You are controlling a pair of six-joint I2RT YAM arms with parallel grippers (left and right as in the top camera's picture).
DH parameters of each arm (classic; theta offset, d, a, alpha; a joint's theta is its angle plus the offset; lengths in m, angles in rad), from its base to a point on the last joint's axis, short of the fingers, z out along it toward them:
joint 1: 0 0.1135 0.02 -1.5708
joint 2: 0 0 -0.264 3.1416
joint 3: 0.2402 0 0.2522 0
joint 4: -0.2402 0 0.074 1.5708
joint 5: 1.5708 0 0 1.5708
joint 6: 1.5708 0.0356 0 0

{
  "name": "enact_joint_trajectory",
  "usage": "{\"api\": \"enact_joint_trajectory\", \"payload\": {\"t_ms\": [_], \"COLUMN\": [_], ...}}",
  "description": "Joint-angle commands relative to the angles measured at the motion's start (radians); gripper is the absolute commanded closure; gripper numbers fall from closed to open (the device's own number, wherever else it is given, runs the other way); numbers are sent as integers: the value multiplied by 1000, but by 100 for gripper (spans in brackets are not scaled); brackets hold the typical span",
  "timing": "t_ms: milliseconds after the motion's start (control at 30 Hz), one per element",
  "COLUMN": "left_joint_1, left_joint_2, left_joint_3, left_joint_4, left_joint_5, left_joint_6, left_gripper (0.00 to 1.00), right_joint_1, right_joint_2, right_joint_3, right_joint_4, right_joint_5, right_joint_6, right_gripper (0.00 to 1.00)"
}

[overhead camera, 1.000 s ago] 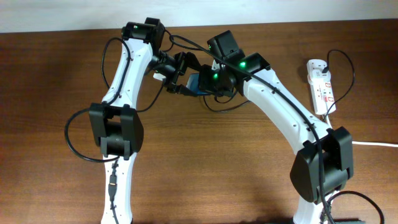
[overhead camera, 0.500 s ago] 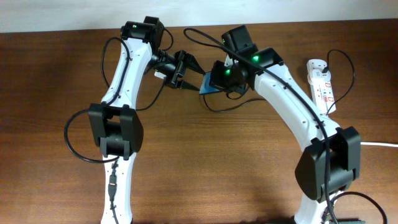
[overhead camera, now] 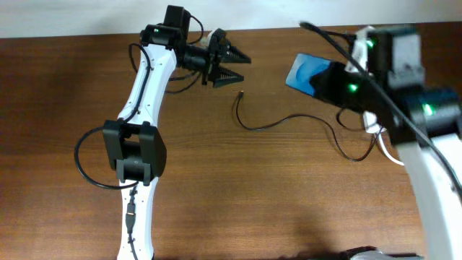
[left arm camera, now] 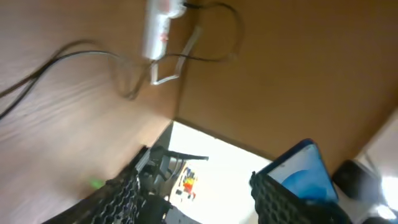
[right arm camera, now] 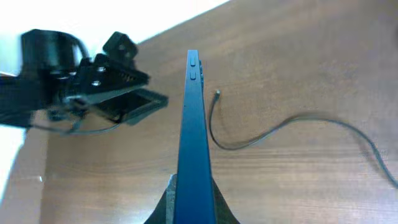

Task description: Plug charger to phone and switch on socket

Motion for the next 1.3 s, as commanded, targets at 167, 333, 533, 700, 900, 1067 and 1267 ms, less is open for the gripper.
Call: {"api": "enact_joint_trajectory", "payload": {"t_ms": [167,333,533,700,900,1067,1267], "left_joint_1": [-33,-58,-63,-63,-86,-103,-103], "left_joint_2": [-11,-11,-11,-11,-11,-11,-11], "left_joint_3": [16,16,16,16,16,16,16], "left_joint_4": [31,30,48,168,239,252,366], "left_joint_5": [80,-50,-113,-132,-211,-222,-230], "left_joint_6": [193,192,158,-21,-129,-238,-578], "left_gripper": [27,22,22,23,26,29,57], "right_joint_1": [-75,-75,-26,58,95,96,101], "right_joint_2": [-87,18,180,228,229,229,229], "right_joint_3": [-615,-647,-647,-647,-647,-646,-646], "right_joint_4": [678,894,1197,1222,1286,1354,1349], "right_joint_5": [-269,-268,-264,-21,55,68,63], "right_joint_6": [195,321,548,896,1132,1131,1131], "right_gripper": [96,96,96,96,96,96,96]}}
